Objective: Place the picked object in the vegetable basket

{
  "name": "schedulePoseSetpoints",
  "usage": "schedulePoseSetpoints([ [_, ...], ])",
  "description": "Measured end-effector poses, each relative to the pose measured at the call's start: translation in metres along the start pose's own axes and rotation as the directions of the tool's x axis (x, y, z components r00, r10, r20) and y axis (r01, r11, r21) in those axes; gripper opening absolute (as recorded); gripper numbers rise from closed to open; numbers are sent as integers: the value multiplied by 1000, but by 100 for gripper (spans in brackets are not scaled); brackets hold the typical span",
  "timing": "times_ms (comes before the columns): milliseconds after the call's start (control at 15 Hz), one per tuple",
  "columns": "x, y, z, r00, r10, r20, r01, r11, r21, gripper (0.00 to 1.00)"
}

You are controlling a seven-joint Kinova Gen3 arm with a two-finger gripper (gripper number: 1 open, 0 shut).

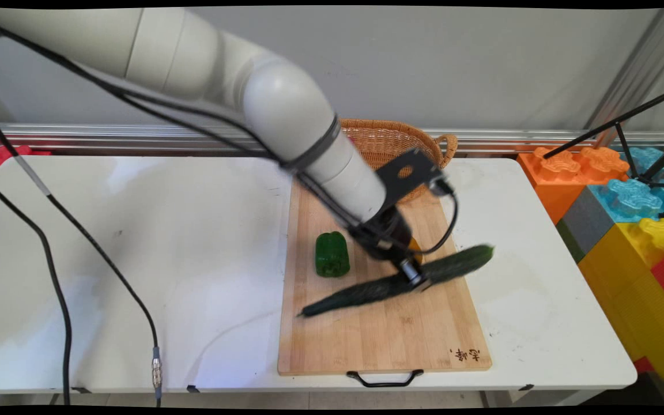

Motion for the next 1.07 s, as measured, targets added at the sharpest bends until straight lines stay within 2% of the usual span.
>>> schedulePoseSetpoints([
  [67,9,-2,-4,1000,17,-19,-17,1000,15,0],
  [333,49,-27,-23,989,102,-103,-89,988,122,0],
  [600,74,-64,-32,975,164,-148,-127,964,233,0],
  [800,89,-107,-31,964,208,-165,-146,934,325,0],
  [933,93,-136,-23,962,215,-171,-140,919,368,0],
  [1067,92,-158,-13,962,211,-171,-129,910,395,0],
])
